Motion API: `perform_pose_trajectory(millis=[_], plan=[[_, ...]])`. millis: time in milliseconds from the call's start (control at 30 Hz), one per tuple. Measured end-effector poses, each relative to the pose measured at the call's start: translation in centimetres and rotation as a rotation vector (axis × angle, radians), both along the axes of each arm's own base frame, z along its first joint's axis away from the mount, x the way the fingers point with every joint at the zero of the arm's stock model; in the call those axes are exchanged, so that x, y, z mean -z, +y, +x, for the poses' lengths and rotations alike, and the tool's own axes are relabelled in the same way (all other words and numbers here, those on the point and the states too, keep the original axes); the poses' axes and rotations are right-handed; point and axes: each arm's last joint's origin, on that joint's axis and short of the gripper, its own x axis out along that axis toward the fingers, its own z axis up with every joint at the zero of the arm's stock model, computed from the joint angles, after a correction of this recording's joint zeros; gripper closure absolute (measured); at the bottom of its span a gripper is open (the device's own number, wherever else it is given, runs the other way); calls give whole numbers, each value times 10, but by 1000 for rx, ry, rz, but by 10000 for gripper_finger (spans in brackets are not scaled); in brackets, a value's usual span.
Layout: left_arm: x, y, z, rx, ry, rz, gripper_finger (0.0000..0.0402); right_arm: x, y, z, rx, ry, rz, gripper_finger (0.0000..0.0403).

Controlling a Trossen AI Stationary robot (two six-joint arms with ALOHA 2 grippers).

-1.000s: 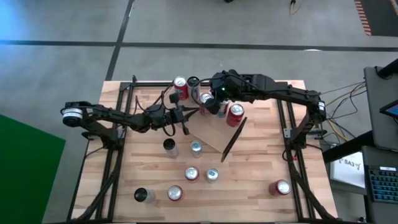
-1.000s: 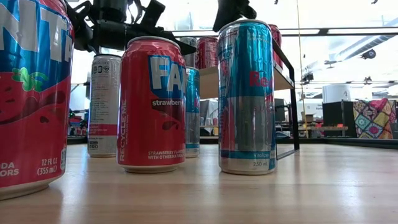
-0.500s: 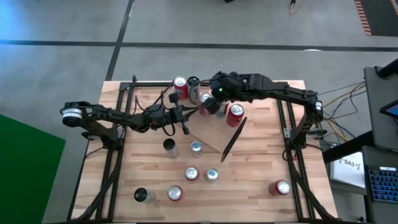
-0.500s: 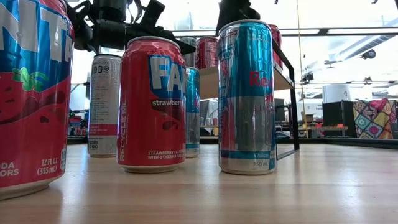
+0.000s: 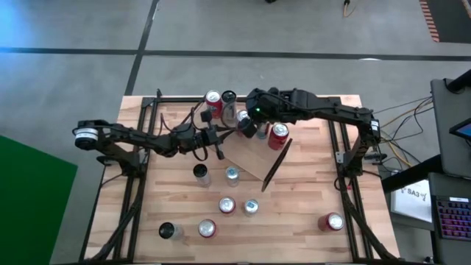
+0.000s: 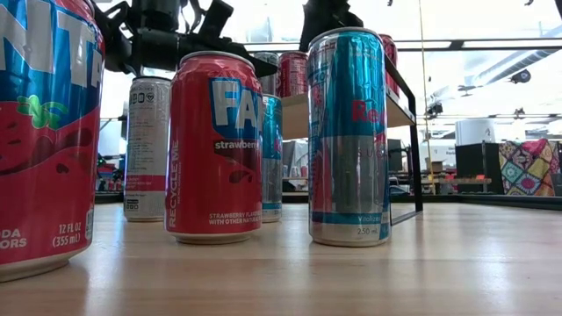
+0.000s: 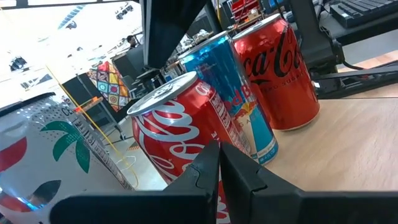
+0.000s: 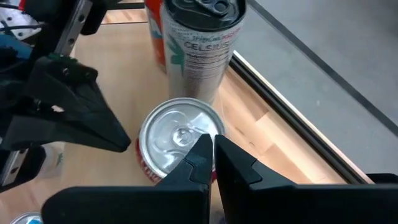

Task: Place canned beverage on shelf
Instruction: Put the red/white soda can on the shelf

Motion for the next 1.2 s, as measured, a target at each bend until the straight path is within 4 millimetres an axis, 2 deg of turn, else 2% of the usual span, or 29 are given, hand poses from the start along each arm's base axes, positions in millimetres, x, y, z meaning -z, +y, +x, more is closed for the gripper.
perform_pose_trajectory(millis=[533,767,1200], plan=[[5,2,13,1,8,-18,402,1,0,1,-1,2,-2,394],[5,2,14,1,11,-18,402,11,-1,8,-2,31,1,394],[5,2,14,1,11,-18,402,12,-3,10,-12,51,-34,394]])
